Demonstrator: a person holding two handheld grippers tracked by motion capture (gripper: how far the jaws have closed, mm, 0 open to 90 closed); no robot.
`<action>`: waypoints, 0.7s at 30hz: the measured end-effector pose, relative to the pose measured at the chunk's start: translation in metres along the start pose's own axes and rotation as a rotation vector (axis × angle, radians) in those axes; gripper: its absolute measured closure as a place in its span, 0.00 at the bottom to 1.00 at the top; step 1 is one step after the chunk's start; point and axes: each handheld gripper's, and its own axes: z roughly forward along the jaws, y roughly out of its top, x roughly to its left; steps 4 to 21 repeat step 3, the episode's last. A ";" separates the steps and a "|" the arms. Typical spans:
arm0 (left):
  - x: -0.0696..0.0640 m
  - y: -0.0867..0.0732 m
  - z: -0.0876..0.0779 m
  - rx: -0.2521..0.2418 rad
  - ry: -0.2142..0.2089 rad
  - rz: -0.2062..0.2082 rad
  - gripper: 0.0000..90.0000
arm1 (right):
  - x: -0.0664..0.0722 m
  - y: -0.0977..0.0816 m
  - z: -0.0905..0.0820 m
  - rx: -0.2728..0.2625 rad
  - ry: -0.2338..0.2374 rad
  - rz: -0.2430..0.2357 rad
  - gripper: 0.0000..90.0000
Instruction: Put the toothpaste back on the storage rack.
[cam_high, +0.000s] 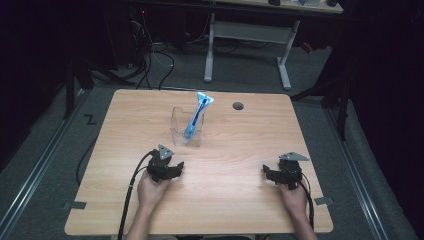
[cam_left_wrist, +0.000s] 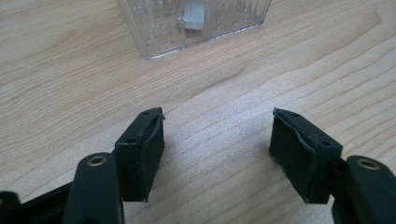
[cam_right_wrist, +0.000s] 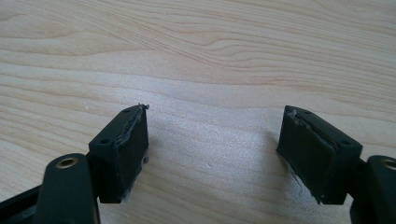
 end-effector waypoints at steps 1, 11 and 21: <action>0.000 0.000 0.000 0.000 0.000 0.000 0.40 | 0.000 0.000 0.000 0.000 0.000 0.000 0.27; 0.000 0.000 0.000 0.000 0.000 0.000 0.39 | 0.000 0.000 0.000 0.000 0.000 0.000 0.27; 0.000 0.000 0.000 0.000 0.000 0.000 0.39 | 0.000 0.000 0.000 0.000 0.000 0.000 0.27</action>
